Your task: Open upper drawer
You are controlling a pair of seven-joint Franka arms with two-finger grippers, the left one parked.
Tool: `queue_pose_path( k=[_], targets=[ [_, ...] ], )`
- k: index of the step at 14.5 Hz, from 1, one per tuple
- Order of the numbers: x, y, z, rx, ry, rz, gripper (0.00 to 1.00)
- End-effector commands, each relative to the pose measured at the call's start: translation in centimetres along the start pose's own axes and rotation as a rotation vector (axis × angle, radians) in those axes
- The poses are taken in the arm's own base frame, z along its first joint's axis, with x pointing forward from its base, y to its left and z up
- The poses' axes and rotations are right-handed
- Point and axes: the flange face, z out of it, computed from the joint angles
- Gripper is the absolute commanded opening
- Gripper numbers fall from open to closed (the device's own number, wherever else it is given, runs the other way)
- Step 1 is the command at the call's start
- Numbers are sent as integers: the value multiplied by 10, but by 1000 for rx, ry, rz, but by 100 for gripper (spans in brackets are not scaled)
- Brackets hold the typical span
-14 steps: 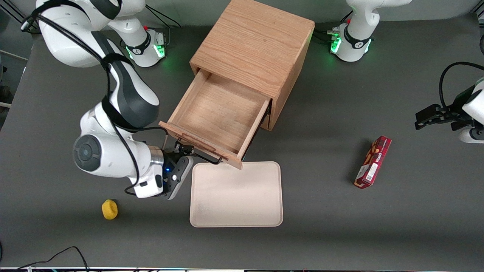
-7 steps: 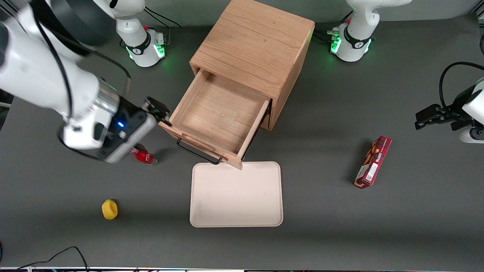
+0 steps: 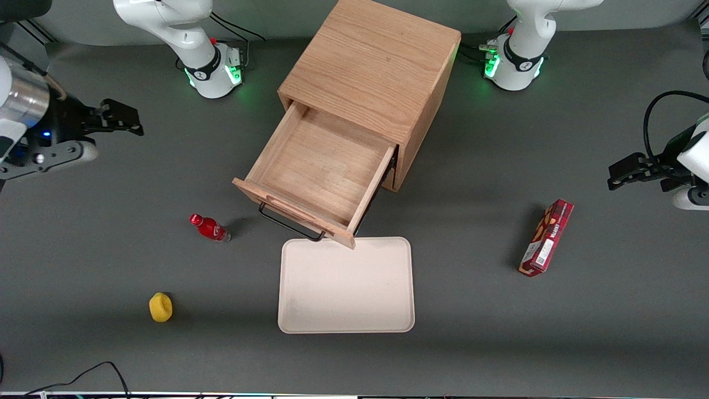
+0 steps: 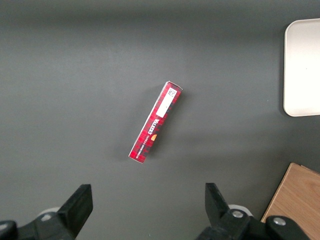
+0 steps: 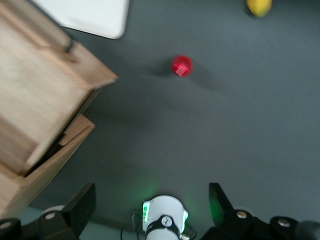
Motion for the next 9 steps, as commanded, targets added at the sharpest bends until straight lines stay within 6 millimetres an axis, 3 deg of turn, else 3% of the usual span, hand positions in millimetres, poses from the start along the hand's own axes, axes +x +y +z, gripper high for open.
queue_pose_path(
  k=[1, 2, 4, 7, 9],
  targets=[
    [-59, 0, 49, -35, 90, 120, 100],
    [-71, -1, 63, -44, 127, 120, 100],
    [-71, 5, 73, -42, 132, 134, 100],
    [-65, 10, 63, -28, 160, 290, 100],
    [-60, 11, 58, -51, 165, 284, 100]
  ],
)
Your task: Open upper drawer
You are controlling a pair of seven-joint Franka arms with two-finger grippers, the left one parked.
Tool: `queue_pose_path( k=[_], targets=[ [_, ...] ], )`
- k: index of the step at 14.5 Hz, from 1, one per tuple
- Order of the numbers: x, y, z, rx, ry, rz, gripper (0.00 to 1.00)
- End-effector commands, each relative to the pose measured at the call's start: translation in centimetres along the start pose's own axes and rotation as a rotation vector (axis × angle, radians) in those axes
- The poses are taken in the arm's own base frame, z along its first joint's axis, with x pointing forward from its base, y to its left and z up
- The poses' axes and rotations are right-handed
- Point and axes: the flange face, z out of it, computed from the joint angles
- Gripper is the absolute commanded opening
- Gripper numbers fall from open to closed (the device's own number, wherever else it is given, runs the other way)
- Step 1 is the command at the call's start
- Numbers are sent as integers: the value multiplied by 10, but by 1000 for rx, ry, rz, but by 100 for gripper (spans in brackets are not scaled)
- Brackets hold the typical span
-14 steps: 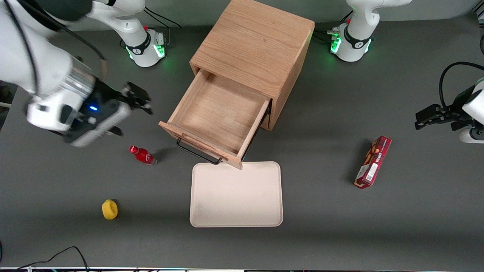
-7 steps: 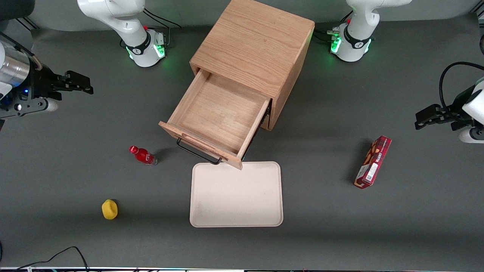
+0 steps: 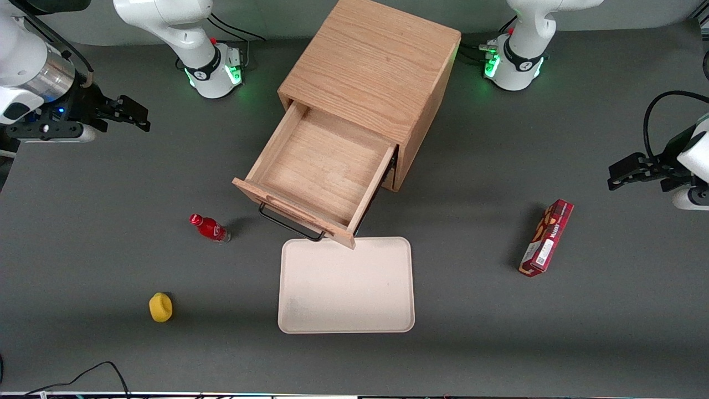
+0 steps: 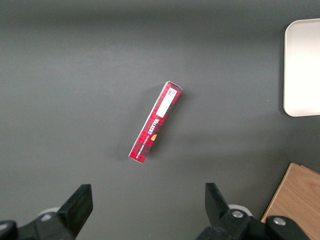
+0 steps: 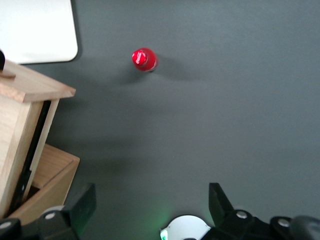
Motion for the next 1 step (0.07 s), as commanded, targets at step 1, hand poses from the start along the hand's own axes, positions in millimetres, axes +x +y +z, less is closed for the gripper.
queue_pose_path(
  k=[1],
  targets=[
    [5, 0, -6, -36, 24, 34, 100]
  ],
)
